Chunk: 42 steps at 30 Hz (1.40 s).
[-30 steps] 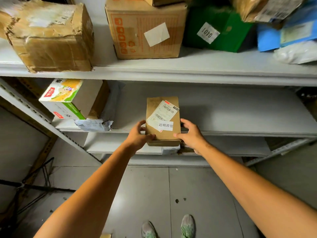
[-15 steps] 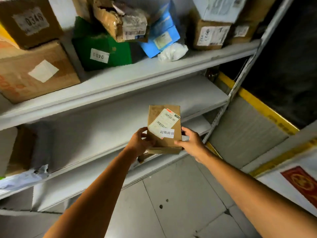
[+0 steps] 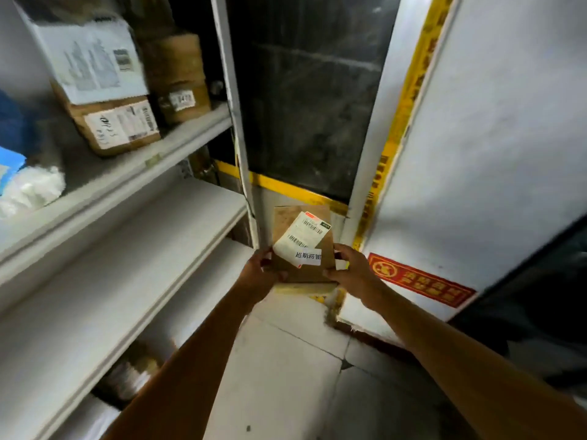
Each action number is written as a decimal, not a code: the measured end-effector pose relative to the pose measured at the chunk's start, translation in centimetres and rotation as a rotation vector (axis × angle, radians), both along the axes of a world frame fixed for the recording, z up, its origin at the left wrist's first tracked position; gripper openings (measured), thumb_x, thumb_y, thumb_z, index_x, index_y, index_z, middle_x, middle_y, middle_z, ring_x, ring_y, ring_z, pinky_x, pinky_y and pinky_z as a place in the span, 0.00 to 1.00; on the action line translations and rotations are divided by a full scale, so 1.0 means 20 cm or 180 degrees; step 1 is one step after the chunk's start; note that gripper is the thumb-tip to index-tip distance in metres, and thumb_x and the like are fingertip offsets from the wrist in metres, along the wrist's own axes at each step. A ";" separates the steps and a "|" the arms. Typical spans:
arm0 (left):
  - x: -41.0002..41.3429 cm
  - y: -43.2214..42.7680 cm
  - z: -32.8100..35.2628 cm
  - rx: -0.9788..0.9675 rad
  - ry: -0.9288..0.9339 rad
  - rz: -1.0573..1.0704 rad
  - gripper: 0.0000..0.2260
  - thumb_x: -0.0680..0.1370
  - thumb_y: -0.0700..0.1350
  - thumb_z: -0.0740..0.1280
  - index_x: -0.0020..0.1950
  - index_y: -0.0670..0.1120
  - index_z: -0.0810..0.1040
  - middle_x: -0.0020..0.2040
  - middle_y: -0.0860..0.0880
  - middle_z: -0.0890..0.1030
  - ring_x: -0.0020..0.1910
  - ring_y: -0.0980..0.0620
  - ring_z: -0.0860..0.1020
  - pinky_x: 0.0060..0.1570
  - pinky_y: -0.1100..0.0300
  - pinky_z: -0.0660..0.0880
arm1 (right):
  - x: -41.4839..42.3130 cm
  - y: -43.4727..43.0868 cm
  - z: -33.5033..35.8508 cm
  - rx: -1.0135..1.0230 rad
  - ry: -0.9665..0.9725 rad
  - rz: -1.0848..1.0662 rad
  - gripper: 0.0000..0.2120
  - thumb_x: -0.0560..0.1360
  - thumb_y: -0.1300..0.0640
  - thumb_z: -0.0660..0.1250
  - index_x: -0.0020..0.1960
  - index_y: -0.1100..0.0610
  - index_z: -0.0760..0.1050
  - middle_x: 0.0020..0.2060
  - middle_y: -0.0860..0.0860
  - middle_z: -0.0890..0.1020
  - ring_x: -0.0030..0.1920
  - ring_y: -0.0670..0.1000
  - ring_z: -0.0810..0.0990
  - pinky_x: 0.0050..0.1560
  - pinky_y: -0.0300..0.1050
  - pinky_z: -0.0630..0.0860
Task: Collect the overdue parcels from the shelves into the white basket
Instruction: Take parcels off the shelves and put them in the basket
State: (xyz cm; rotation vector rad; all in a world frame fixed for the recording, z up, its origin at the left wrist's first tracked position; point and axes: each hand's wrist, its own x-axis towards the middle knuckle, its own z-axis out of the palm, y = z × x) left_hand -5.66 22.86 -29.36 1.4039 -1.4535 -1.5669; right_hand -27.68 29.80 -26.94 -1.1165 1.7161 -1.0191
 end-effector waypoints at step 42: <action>-3.16 1.99 0.04 -0.0132 -0.0183 -0.5507 0.36 0.71 0.38 0.77 0.75 0.52 0.66 0.68 0.47 0.74 0.63 0.46 0.76 0.58 0.43 0.79 | -1.56 2.66 0.02 -0.0018 -0.0318 -0.5587 0.35 0.66 0.66 0.74 0.70 0.53 0.70 0.58 0.49 0.79 0.54 0.52 0.81 0.44 0.49 0.81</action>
